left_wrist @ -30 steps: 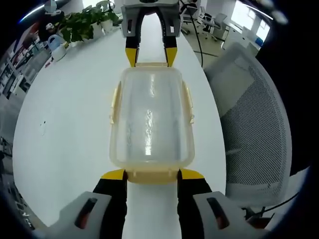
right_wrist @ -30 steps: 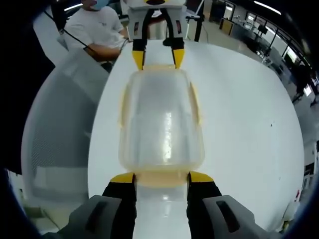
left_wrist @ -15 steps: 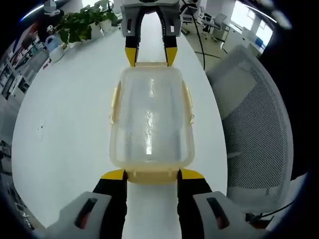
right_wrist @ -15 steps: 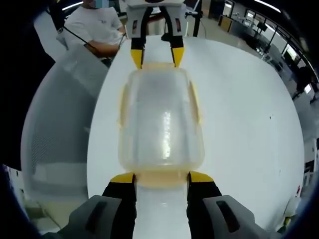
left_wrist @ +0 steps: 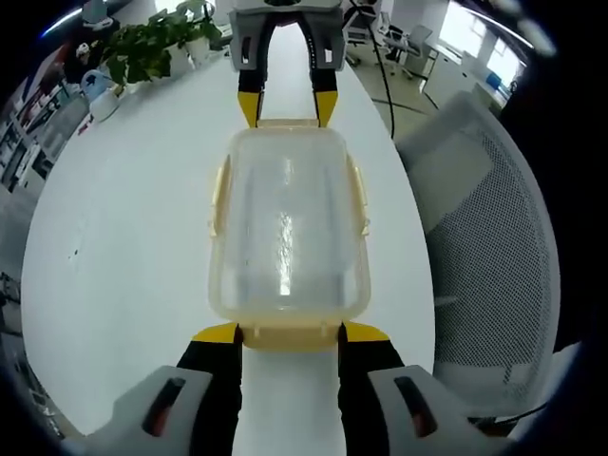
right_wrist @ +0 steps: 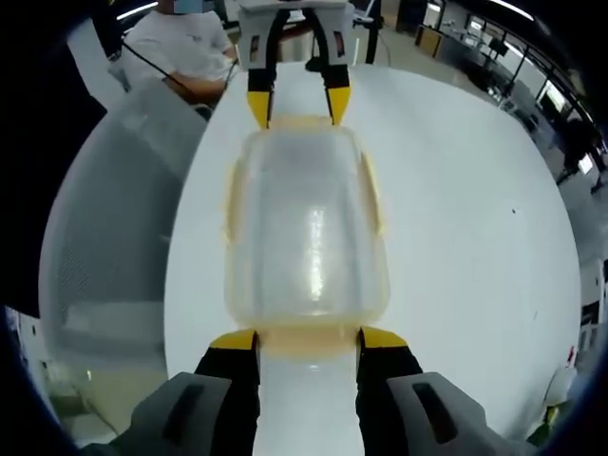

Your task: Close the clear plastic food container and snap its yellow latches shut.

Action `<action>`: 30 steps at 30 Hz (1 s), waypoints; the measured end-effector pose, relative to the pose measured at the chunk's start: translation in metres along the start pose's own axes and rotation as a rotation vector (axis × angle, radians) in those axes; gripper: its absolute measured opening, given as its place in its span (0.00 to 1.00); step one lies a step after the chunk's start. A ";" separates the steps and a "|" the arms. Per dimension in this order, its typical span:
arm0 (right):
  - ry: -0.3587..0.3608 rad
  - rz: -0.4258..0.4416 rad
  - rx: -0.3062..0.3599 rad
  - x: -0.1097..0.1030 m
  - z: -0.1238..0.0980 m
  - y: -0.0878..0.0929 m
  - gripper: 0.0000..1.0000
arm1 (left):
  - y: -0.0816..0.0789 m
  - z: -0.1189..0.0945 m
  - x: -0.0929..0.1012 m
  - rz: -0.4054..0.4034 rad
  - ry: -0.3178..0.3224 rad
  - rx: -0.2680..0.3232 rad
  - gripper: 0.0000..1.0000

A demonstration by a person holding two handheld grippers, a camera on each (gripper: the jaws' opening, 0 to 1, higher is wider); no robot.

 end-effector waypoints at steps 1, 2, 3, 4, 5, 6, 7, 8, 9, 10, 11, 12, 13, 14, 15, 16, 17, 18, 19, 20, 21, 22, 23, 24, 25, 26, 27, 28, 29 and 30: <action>0.000 0.002 0.000 0.000 -0.001 0.002 0.37 | -0.001 0.001 0.000 0.000 0.000 0.002 0.38; -0.001 0.002 -0.001 0.000 -0.001 0.004 0.37 | -0.003 0.001 0.000 -0.001 0.001 0.005 0.38; -0.001 0.000 -0.003 0.001 -0.002 0.006 0.37 | -0.005 0.002 0.000 -0.001 0.002 0.008 0.38; 0.000 -0.002 -0.005 0.001 -0.003 0.008 0.37 | -0.007 0.003 0.000 -0.004 0.002 0.012 0.38; 0.001 -0.001 -0.006 0.002 -0.003 0.009 0.37 | -0.008 0.004 -0.001 -0.003 0.000 0.015 0.38; 0.001 -0.001 -0.009 0.002 -0.004 0.011 0.37 | -0.010 0.006 -0.001 -0.002 -0.001 0.016 0.38; 0.001 -0.001 -0.010 0.002 -0.005 0.012 0.37 | -0.011 0.006 -0.001 -0.002 0.000 0.016 0.38; 0.000 -0.001 -0.013 0.002 -0.005 0.013 0.37 | -0.013 0.007 -0.001 -0.002 0.000 0.016 0.38; 0.000 -0.001 -0.014 0.002 -0.005 0.014 0.37 | -0.014 0.008 -0.001 -0.001 0.000 0.016 0.38; 0.000 0.001 -0.016 0.003 -0.005 0.015 0.37 | -0.015 0.008 -0.001 -0.002 0.000 0.016 0.38; 0.000 0.001 -0.018 0.003 -0.006 0.017 0.37 | -0.016 0.010 -0.002 -0.001 0.002 0.016 0.38; -0.001 0.001 -0.019 0.003 -0.006 0.017 0.37 | -0.016 0.011 -0.002 -0.001 0.002 0.015 0.38; -0.001 0.002 -0.021 0.002 -0.006 0.018 0.37 | -0.017 0.011 -0.002 -0.001 0.003 0.015 0.38; -0.002 0.003 -0.021 0.002 -0.006 0.019 0.37 | -0.018 0.012 -0.002 -0.002 0.004 0.014 0.38; -0.002 0.003 -0.021 0.002 -0.006 0.020 0.37 | -0.018 0.012 -0.002 -0.004 0.004 0.013 0.38; -0.002 0.004 -0.021 0.003 -0.005 0.021 0.37 | -0.019 0.013 -0.002 -0.003 0.004 0.012 0.38; -0.002 0.003 -0.022 0.003 -0.005 0.022 0.37 | -0.019 0.014 -0.002 -0.008 0.008 0.009 0.38; -0.001 0.000 -0.025 0.002 -0.006 0.022 0.37 | -0.020 0.015 -0.002 -0.008 0.009 0.008 0.38; -0.002 0.001 -0.028 0.002 -0.006 0.023 0.38 | -0.021 0.016 -0.002 -0.007 0.008 0.007 0.38; -0.001 0.000 -0.030 0.002 -0.006 0.023 0.38 | -0.021 0.016 -0.002 -0.006 0.009 0.005 0.38; -0.002 0.000 -0.031 0.002 -0.006 0.024 0.38 | -0.022 0.017 -0.001 -0.007 0.010 0.002 0.38; -0.002 0.000 -0.032 0.002 -0.006 0.024 0.38 | -0.022 0.018 -0.002 -0.006 0.010 0.001 0.38; -0.002 0.001 -0.033 0.002 -0.006 0.025 0.38 | -0.022 0.018 -0.002 -0.005 0.010 -0.001 0.38; -0.004 0.003 -0.033 0.002 -0.005 0.025 0.38 | -0.022 0.019 -0.002 -0.005 0.012 -0.004 0.38; -0.004 0.003 -0.034 0.002 -0.004 0.026 0.38 | -0.022 0.019 -0.001 -0.001 0.012 -0.006 0.38; -0.006 0.005 -0.035 0.004 -0.005 0.024 0.38 | -0.023 0.019 -0.001 -0.001 0.014 -0.010 0.38; -0.008 0.006 -0.036 0.004 -0.005 0.024 0.37 | -0.022 0.017 -0.003 0.001 0.015 -0.012 0.38; 0.004 -0.004 -0.038 0.006 -0.005 0.023 0.37 | -0.022 0.017 -0.005 0.000 0.015 -0.017 0.38; 0.005 -0.002 -0.035 0.006 -0.005 0.023 0.37 | -0.022 0.016 -0.006 0.001 0.012 -0.024 0.38; -0.002 0.007 -0.031 0.005 -0.005 0.023 0.37 | -0.021 0.016 -0.006 0.010 0.012 -0.026 0.38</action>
Point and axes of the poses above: the point that each gripper's makers call its tool centre point, and the gripper's own axes: z roughly forward along the fingers, x roughly to its right, y roughly out of its underside, the point moved 5 cm from there along -z, roughly backward along the fingers, and after that the axes turned 1 degree about -x, right-handed, at the moved point
